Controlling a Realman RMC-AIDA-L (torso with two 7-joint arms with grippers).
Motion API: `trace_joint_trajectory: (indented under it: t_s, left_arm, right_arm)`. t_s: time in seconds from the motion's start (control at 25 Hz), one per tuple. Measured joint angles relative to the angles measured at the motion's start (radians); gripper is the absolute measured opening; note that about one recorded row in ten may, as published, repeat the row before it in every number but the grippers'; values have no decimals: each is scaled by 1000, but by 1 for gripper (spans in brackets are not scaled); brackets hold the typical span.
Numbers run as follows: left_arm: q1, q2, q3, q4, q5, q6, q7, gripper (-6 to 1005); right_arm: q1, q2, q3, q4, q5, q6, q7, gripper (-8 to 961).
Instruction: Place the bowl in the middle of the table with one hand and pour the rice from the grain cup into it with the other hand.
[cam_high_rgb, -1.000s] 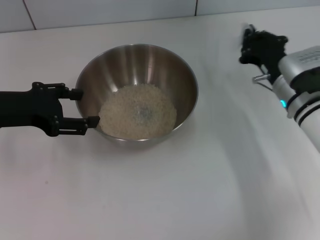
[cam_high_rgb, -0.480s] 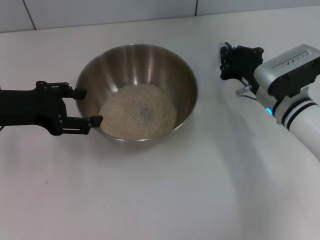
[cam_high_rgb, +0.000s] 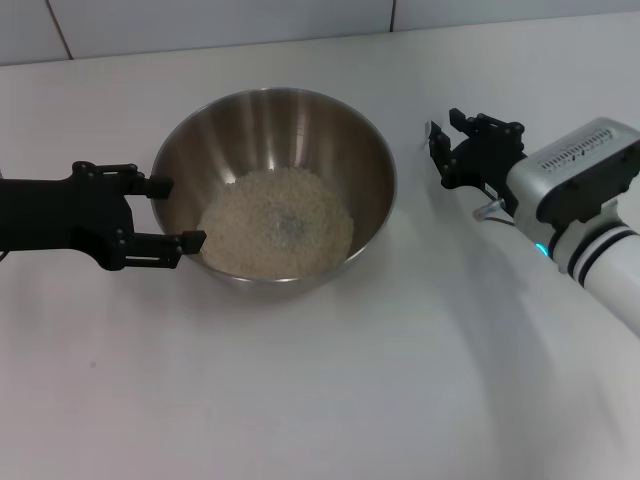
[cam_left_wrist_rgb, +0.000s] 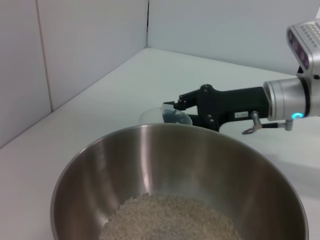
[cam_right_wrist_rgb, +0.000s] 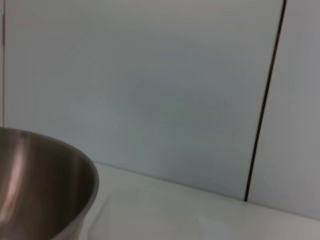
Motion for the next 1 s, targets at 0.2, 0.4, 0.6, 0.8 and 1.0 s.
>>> trace_joint_trajectory:
  t_s: [0.2,0.4,0.6,0.8,1.0]
  left_arm:
    - [0,0,0,0,0,0,-3,802]
    - [1,2,0,0,1,0,-6,802]
    - [1,1,0,0,1,0,-6,802]
    - [1,0,0,-1,1,1,-4,802]
    - [0,0,0,-8,2,0,-3,802]
  right_arm:
    - [-53,-1,0,24,0,-33,0,314]
    - [-162,-7,3,61,4,-157,3,505]
    - [-292,-21,100,66,21,-464,77,664]
    - [-240,-122,73,-26,-83,-659,505,802]
    - [-47,-161,-14,-322,-271,-768,920,818]
